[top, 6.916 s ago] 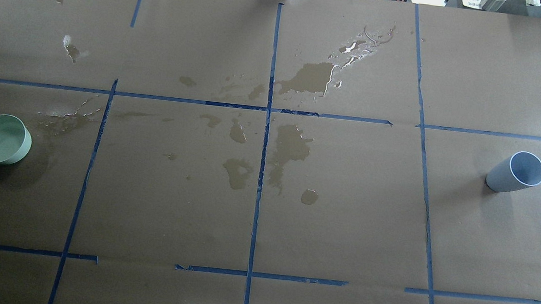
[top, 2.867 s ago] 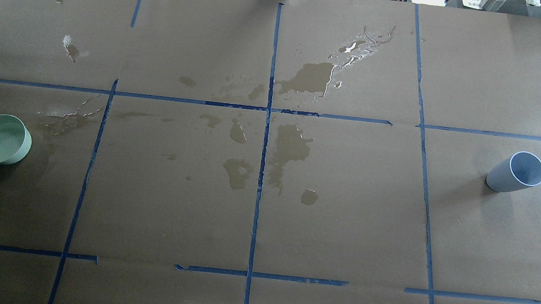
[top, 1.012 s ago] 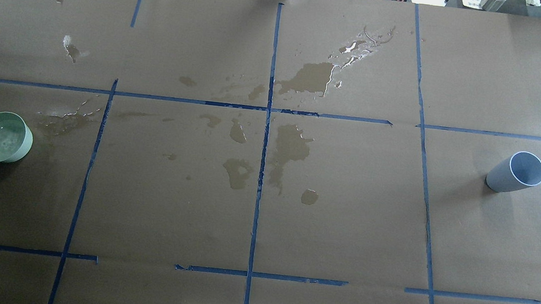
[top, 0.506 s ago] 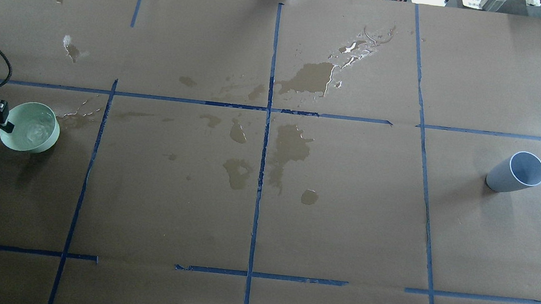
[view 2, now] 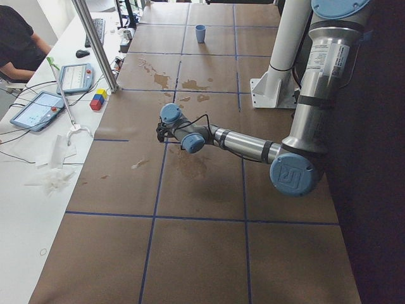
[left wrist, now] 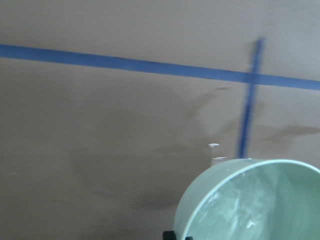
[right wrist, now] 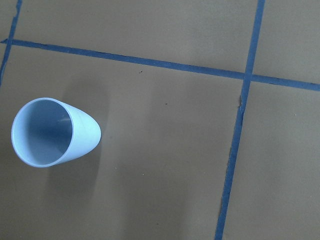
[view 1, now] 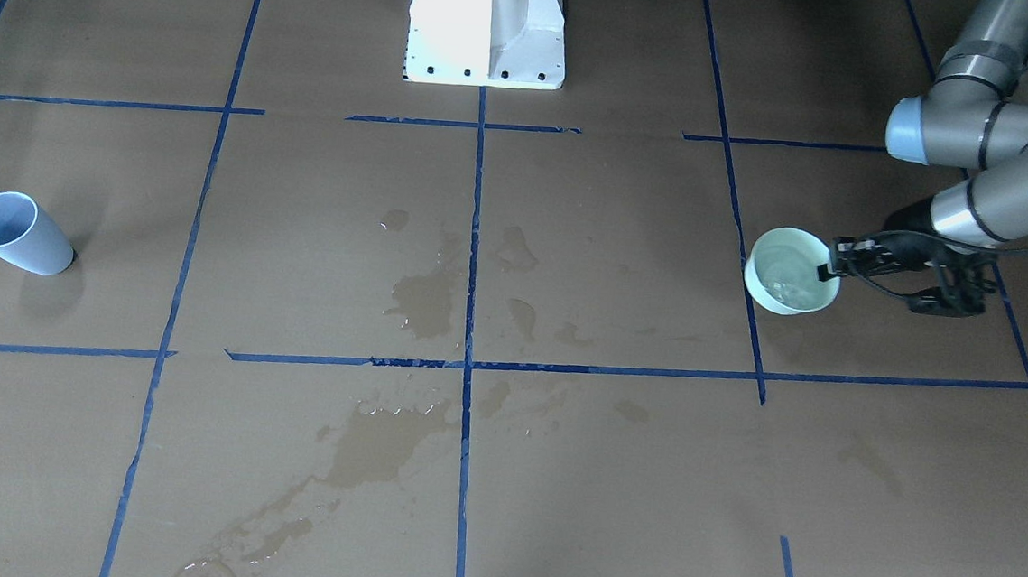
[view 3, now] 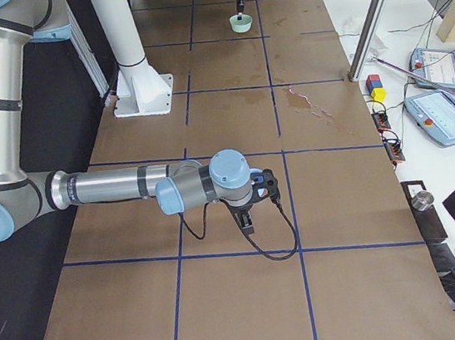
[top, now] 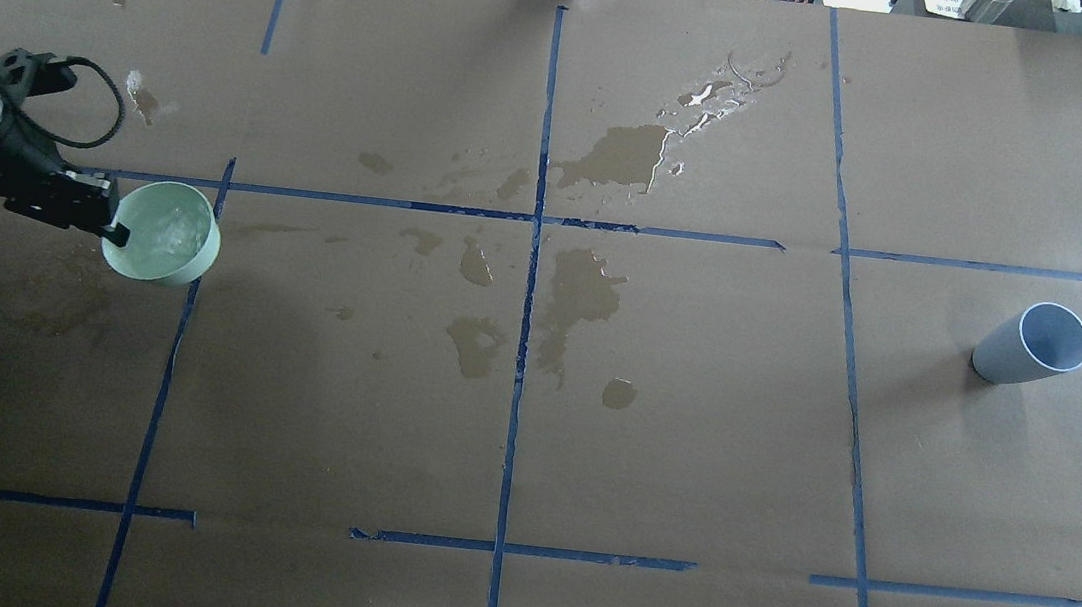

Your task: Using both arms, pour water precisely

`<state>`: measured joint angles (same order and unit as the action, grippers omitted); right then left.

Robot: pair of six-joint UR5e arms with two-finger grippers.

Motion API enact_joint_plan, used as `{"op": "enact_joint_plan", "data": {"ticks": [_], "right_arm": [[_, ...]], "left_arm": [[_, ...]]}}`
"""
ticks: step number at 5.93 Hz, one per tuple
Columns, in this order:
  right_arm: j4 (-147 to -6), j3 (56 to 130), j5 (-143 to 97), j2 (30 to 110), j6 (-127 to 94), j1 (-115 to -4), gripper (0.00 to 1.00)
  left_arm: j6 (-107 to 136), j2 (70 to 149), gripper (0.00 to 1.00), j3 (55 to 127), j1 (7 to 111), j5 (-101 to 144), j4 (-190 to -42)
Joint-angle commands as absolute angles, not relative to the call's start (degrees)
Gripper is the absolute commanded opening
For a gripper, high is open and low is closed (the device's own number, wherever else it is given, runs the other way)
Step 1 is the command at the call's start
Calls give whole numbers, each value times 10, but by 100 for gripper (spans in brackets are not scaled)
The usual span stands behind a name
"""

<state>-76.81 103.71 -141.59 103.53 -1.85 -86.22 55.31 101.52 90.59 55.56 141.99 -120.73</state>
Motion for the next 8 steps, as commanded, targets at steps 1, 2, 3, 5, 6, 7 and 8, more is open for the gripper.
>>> {"op": "enact_joint_plan", "data": {"ticks": [1,2,3,5,6,7,8], "right_arm": [[-766,1037,-1415,1035,-14,-862,100],[-743,1036,-1415,1035,-10,-861,100],[-716,1035,-1415,1036,-15,-856,100],[-713,1036,-1415,1035,-11,-841,100],[-711,1037,-1416,1035,-11,-839,100],[-702,1036,-1414,1034,-16,-831,100],[-683,1036,-1413,1034,-17,-830,100]], "left_arm": [[620,1075,0,909,496,1385,-1204],[645,1107,0,904,465,1363,-1203],[694,1149,0,897,419,1328,-1203],[730,1239,0,863,373,1273,-1150],[733,1271,0,840,362,1256,-1137],[736,1298,0,815,346,1236,-1136],[757,1323,0,791,332,1221,-1137]]}}
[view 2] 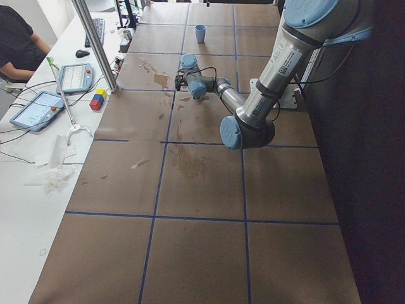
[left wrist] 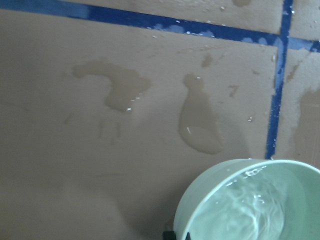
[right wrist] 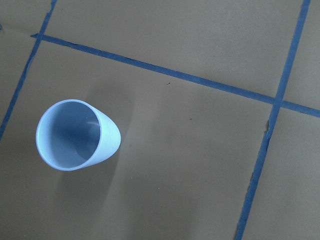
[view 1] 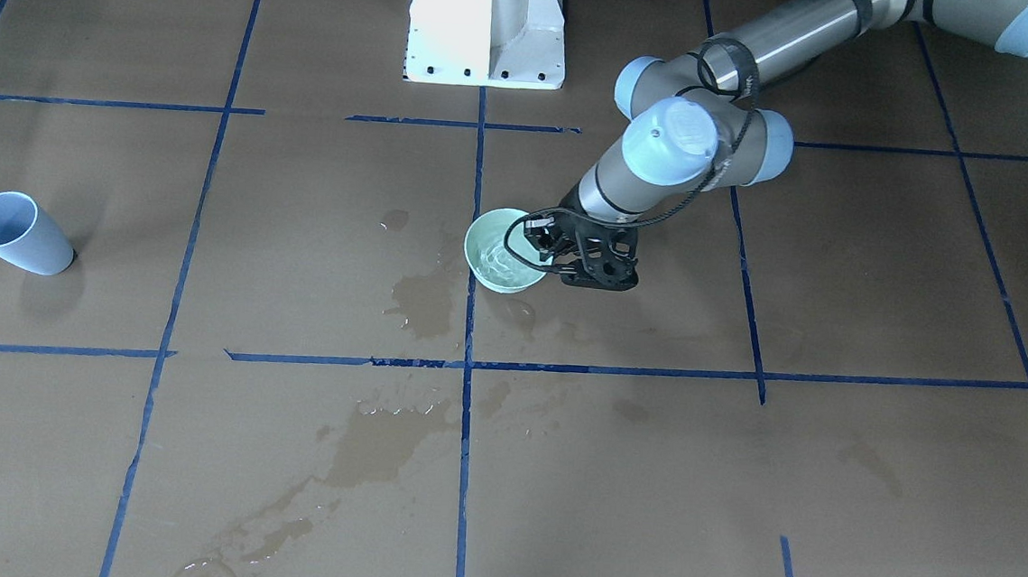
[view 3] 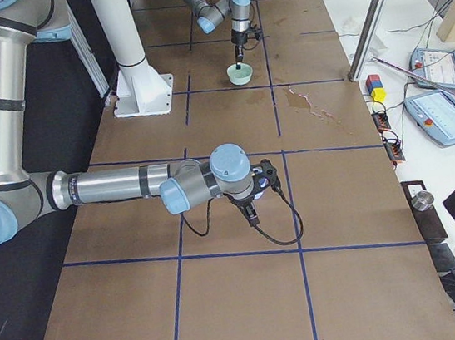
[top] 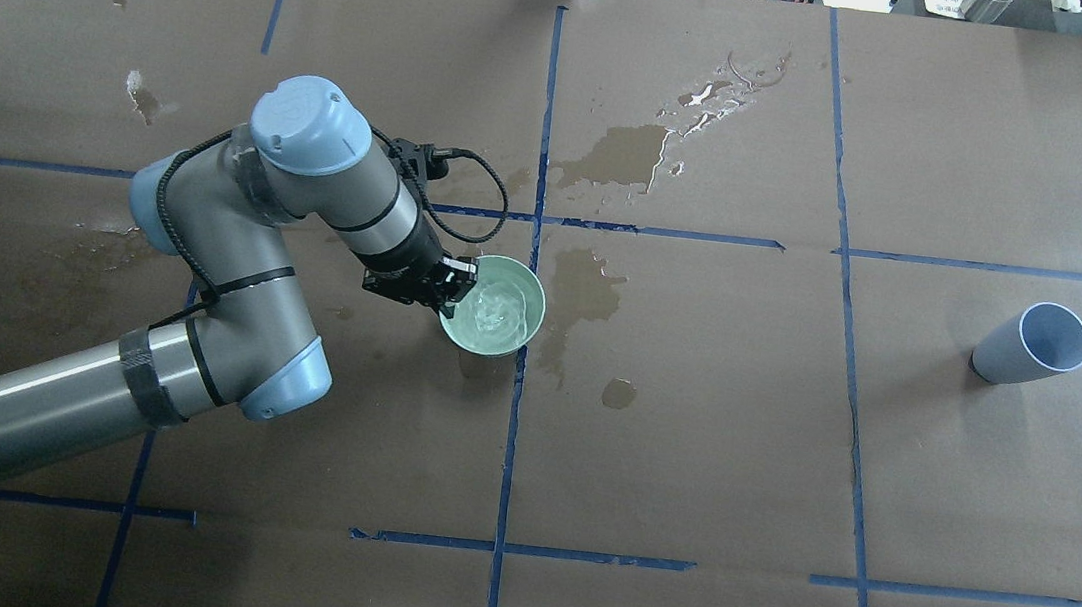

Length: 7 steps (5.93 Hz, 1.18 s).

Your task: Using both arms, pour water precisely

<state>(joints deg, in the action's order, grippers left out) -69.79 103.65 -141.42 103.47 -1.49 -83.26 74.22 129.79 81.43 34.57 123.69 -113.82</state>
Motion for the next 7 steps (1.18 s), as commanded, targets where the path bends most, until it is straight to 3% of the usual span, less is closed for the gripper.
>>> {"op": "enact_joint_plan", "data": {"ticks": [1,3,4,5,6,7], "right_arm": [[-683,1035,-1412,1035,-18,-830,100],[-686,1035,-1412,1039,-18,-830,100],[-686,1034,-1412,1041,-18,-830,100],[-683,1035,-1415,1041,-18,-830,100],[-681,1035,-1417,1041,-18,-830,100],[-679,1038,-1417,1041,-22,-830,100]], "left_arm": [[760,1339,0,773,329,1220,-1137],[759,1339,6,773,329,1220,-1137],[759,1337,26,775,330,1220,-1137],[759,1336,84,776,330,1219,-1137],[759,1336,100,780,335,1222,-1137],[762,1333,100,807,344,1222,-1137]]}}
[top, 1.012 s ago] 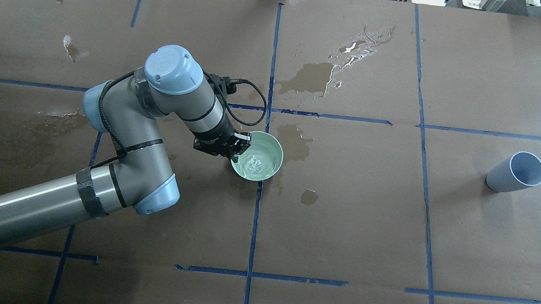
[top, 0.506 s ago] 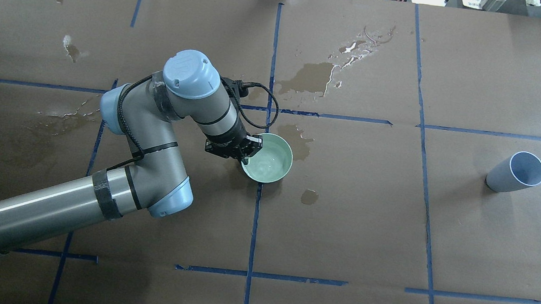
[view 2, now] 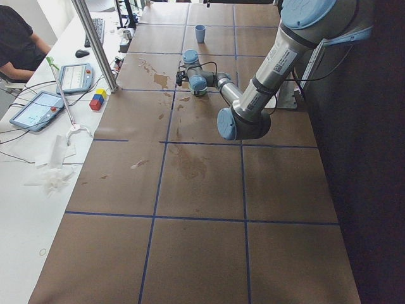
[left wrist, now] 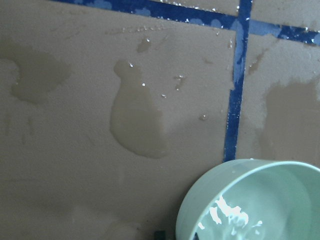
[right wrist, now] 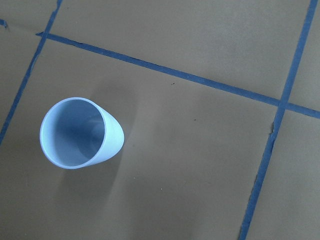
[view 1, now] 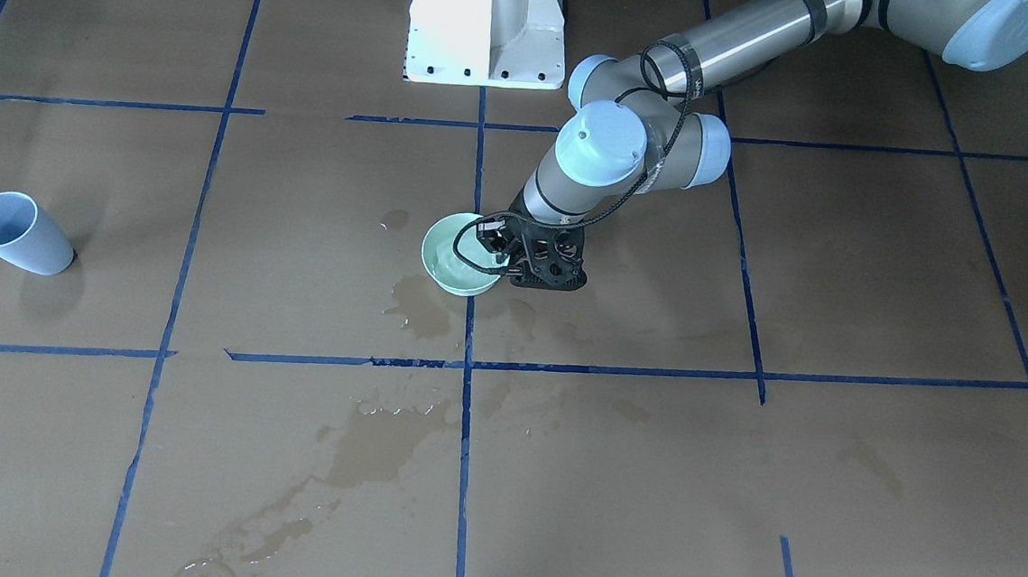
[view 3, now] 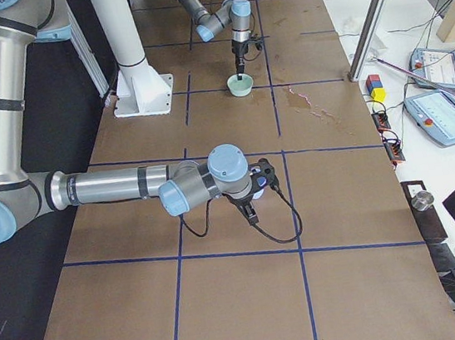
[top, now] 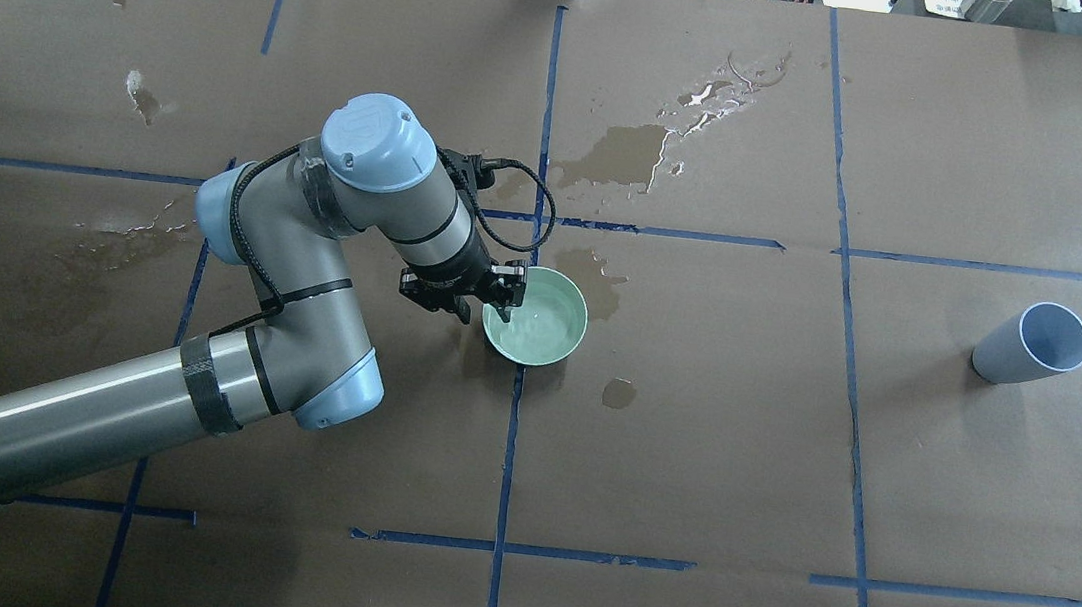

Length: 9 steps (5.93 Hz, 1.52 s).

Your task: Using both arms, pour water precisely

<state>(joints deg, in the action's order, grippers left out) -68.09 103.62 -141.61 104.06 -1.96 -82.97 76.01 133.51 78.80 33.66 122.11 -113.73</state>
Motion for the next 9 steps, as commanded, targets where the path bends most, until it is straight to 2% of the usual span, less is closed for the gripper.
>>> {"op": "enact_joint_plan", "data": {"ticks": [1,4,5,7,9], "right_arm": [[-652,1044,-1416,1041,-66,-825,100],[-352,1042,-1382,1108,-288,-765,99],[-262,1042,-1309,1122,-362,-714,97],[-175,1042,-1121,1135,-456,-568,98],[-166,1042,-980,1155,-494,-465,98]], "left_arm": [[778,1309,100,855,352,1223,-1137],[791,1249,100,933,362,1226,-1136],[791,1244,100,933,362,1226,-1136],[791,1238,100,936,362,1226,-1137],[792,1233,100,939,361,1224,-1137]]}}
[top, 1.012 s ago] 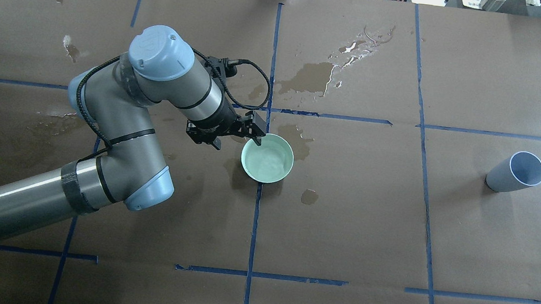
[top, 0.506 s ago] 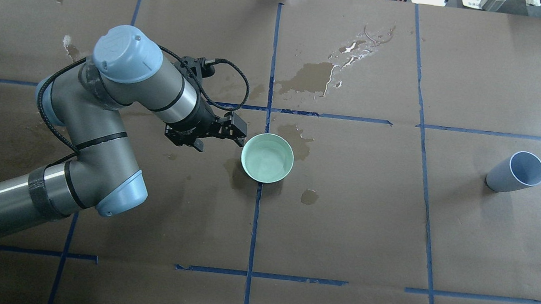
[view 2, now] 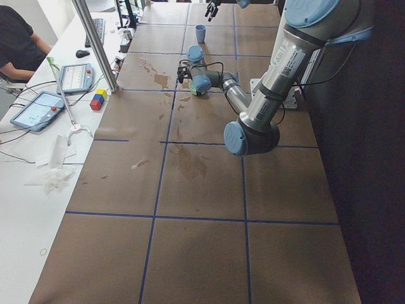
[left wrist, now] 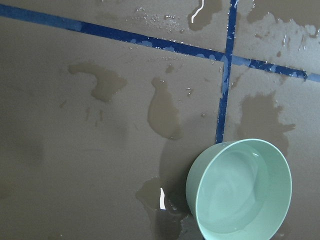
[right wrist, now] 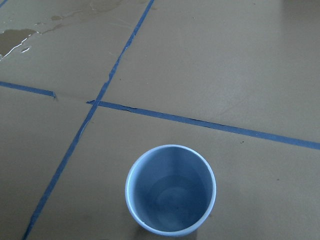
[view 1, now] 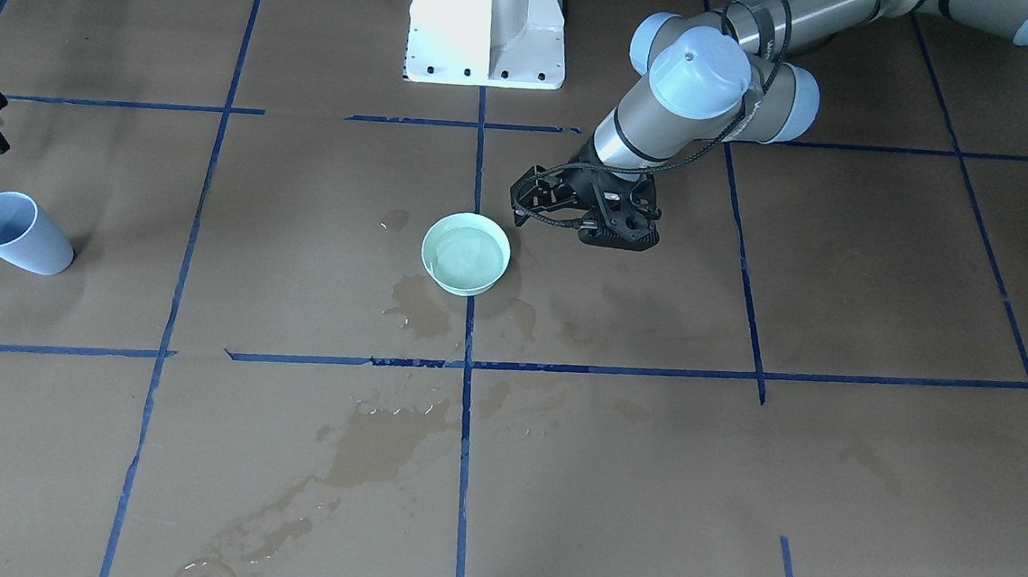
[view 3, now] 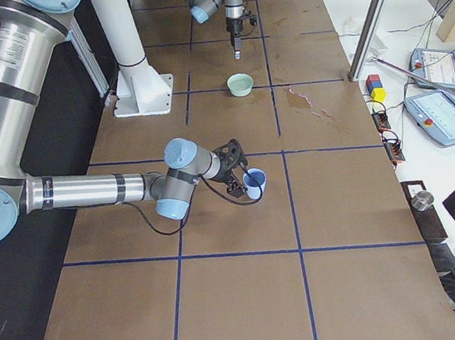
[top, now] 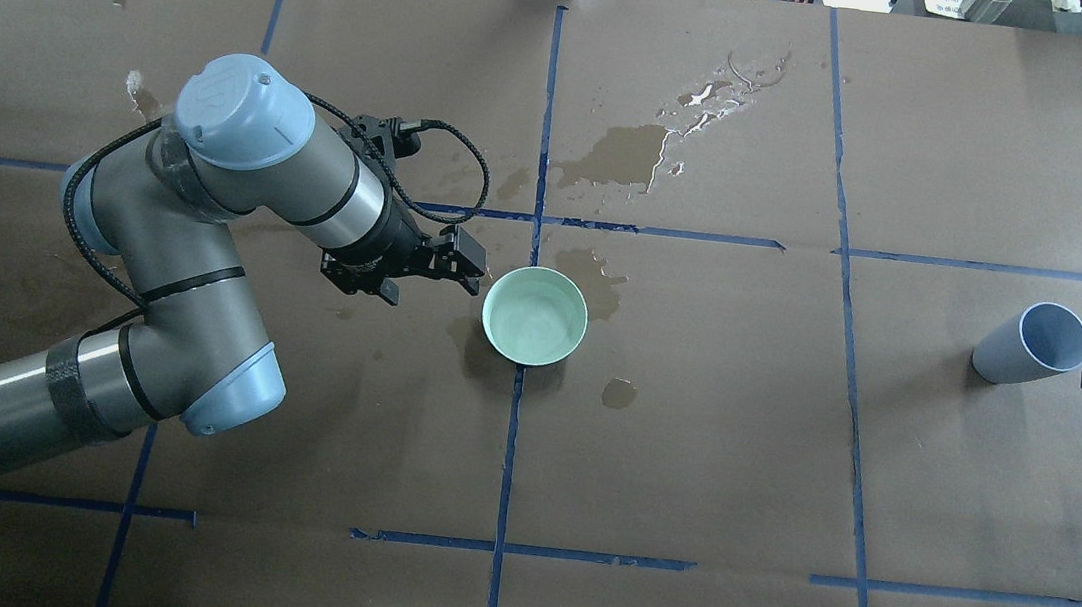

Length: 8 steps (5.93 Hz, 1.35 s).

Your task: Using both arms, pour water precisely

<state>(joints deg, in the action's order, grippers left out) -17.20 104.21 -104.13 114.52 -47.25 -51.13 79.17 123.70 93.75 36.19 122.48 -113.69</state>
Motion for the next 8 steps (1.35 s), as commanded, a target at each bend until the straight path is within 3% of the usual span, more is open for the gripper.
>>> {"op": "enact_joint_plan", "data": {"ticks": [1,5,8], "right_arm": [[-165,1042,-890,1161,-523,-397,98],[-164,1020,-590,1180,-615,-210,99],[-163,998,-468,1156,-686,-171,99]], "left_arm": [[792,1233,100,939,361,1223,-1137],[808,1213,100,971,362,1222,-1137],[808,1207,100,978,363,1222,-1137]]}}
